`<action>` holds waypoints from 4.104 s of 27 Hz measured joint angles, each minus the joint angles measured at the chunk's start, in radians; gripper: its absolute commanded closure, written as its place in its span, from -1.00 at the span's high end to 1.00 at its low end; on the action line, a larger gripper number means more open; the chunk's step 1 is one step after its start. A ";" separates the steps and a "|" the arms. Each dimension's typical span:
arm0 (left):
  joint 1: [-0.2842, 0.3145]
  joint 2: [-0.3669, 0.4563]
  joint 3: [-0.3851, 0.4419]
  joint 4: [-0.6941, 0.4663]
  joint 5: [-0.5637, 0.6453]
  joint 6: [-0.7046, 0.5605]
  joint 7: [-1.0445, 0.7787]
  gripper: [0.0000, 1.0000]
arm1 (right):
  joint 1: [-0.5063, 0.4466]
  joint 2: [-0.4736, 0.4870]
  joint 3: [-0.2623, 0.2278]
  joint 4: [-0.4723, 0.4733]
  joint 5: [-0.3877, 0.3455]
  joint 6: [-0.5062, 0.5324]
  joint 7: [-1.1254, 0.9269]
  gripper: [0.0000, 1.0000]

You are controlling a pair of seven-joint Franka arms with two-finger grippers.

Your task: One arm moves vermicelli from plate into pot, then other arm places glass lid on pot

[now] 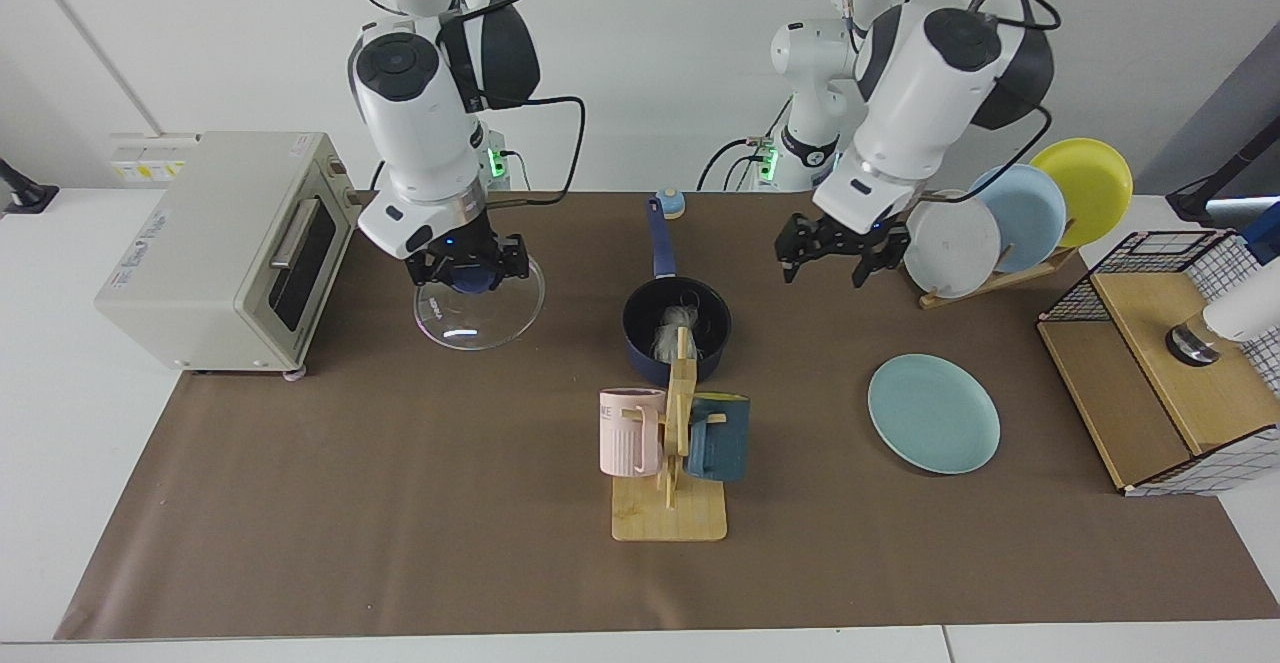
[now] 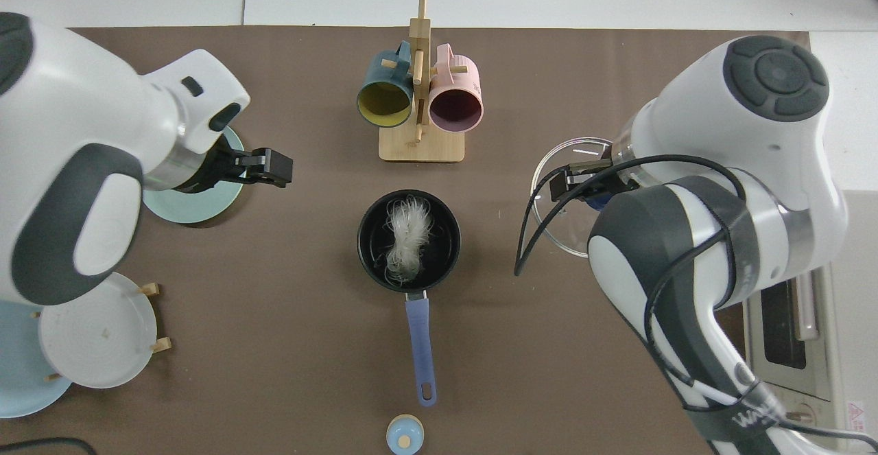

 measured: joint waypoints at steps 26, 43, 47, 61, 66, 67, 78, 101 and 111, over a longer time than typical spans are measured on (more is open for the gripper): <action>0.096 -0.121 0.201 -0.040 0.036 -0.113 0.358 1.00 | 0.011 0.178 0.396 0.048 -0.167 0.129 0.670 -1.00; 0.095 -0.122 0.193 -0.042 0.041 -0.112 0.358 1.00 | 0.040 0.350 0.436 0.164 -0.274 0.154 0.791 -1.00; 0.094 -0.122 0.188 -0.042 0.041 -0.112 0.358 1.00 | 0.042 0.360 0.438 0.168 -0.283 0.165 0.807 -1.00; 0.094 -0.122 0.189 -0.042 0.041 -0.112 0.358 1.00 | 0.063 0.384 0.449 0.173 -0.320 0.171 0.851 -1.00; 0.094 -0.122 0.189 -0.042 0.041 -0.112 0.358 1.00 | 0.063 0.384 0.449 0.173 -0.320 0.170 0.851 -1.00; 0.094 -0.122 0.189 -0.042 0.041 -0.112 0.358 1.00 | 0.062 0.384 0.449 0.173 -0.320 0.170 0.852 -1.00; 0.094 -0.122 0.189 -0.042 0.041 -0.112 0.358 1.00 | 0.050 0.384 0.449 0.173 -0.318 0.169 0.852 -1.00; 0.094 -0.122 0.189 -0.042 0.041 -0.112 0.358 1.00 | 0.041 0.387 0.454 0.173 -0.268 0.177 0.863 -1.00; 0.094 -0.122 0.189 -0.042 0.041 -0.112 0.358 1.00 | 0.035 0.386 0.456 0.170 -0.268 0.181 0.863 -1.00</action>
